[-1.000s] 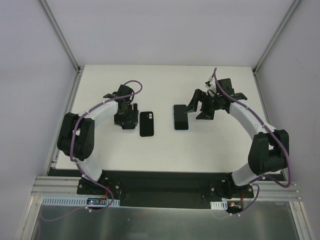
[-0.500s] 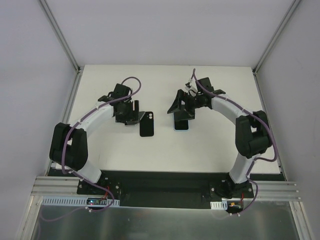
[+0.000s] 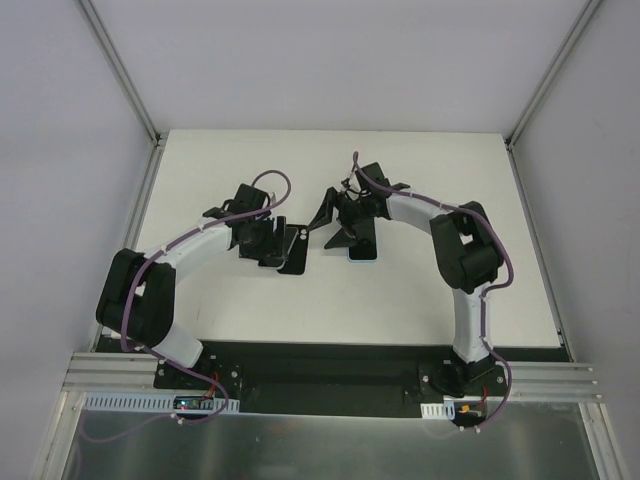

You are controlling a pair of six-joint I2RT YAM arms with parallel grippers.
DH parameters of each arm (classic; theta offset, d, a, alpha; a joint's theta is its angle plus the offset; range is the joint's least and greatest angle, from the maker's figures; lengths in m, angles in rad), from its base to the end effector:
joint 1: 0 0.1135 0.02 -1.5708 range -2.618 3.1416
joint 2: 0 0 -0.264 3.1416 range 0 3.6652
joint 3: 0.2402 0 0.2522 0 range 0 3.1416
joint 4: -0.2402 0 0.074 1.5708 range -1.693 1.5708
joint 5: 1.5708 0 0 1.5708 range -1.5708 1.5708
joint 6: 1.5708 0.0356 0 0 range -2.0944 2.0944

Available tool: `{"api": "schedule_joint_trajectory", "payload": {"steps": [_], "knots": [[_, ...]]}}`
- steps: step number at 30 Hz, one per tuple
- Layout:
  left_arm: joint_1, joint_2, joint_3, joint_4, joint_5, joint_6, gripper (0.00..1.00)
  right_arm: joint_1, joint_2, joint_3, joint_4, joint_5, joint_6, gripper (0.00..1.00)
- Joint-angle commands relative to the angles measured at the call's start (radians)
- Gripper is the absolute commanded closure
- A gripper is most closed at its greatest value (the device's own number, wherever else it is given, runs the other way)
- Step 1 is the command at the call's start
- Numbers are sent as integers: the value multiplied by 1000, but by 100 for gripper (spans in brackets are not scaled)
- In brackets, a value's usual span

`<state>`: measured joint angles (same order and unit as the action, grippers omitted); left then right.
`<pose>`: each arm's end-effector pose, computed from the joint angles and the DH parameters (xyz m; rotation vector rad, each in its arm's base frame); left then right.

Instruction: Put the phone into the phone case

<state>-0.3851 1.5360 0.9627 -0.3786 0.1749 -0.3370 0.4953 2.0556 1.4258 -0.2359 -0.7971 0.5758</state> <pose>0.2872 -0.1231 0.2060 0.1342 2.5751 -0.5025 0.3754 0.2317 0.1760 -0.2950 2.5891 1.4160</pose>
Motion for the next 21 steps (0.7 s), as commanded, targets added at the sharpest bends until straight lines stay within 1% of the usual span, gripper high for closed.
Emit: {"api": "schedule_joint_trajectory", "payload": {"steps": [1, 3, 6, 16, 21], "knots": [[-32, -56, -18, 69, 46, -11, 74, 22, 44, 71, 20, -1, 85, 18], [-34, -53, -19, 73, 48, -10, 74, 31, 64, 117, -20, 10, 64, 20], [-43, -43, -21, 92, 63, -11, 74, 46, 109, 156, -33, 6, 68, 24], [-58, -66, -48, 129, 70, -4, 74, 74, 172, 220, -42, 32, 93, 34], [-63, -77, -65, 145, 75, -3, 74, 75, 193, 234, -39, 42, 110, 43]]}}
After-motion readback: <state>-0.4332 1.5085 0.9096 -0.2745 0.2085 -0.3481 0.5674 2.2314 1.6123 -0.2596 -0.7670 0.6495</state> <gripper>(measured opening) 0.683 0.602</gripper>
